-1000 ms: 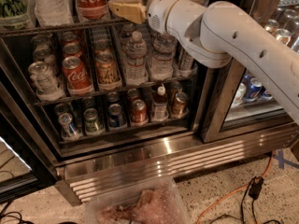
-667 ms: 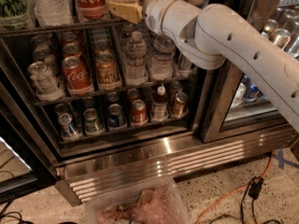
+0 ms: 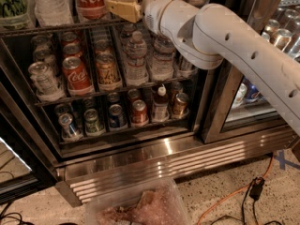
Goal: Pick orange can from top shelf of fridge
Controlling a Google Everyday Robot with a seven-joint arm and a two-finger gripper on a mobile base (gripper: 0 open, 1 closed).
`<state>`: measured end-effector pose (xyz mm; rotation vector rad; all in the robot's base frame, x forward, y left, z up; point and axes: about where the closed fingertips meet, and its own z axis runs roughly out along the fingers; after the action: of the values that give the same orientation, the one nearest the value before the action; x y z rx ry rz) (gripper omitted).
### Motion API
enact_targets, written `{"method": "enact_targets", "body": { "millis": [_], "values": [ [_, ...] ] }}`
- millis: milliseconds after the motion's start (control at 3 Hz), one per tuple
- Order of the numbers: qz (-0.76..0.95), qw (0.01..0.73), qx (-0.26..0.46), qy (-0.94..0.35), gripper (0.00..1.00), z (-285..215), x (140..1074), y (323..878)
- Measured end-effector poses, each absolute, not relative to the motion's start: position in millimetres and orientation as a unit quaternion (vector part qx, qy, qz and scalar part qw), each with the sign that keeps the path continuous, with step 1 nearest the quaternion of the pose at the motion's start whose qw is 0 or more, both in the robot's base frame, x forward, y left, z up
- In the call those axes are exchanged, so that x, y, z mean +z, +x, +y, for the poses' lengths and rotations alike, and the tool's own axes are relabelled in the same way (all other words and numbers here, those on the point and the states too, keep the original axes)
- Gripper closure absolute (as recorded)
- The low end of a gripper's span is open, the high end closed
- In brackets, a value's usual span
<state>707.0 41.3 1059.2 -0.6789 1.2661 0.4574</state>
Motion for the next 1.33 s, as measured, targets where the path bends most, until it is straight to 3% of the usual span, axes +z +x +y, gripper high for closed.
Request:
{"method": "enact_targets", "body": {
  "millis": [333,1333],
  "values": [
    [0.572,0.732,0.208,-0.305,0.25,44.8,1061.4,708.7],
    [0.57,0.735,0.207,-0.304,0.91,48.1,1064.3,709.7]
  ]
}}
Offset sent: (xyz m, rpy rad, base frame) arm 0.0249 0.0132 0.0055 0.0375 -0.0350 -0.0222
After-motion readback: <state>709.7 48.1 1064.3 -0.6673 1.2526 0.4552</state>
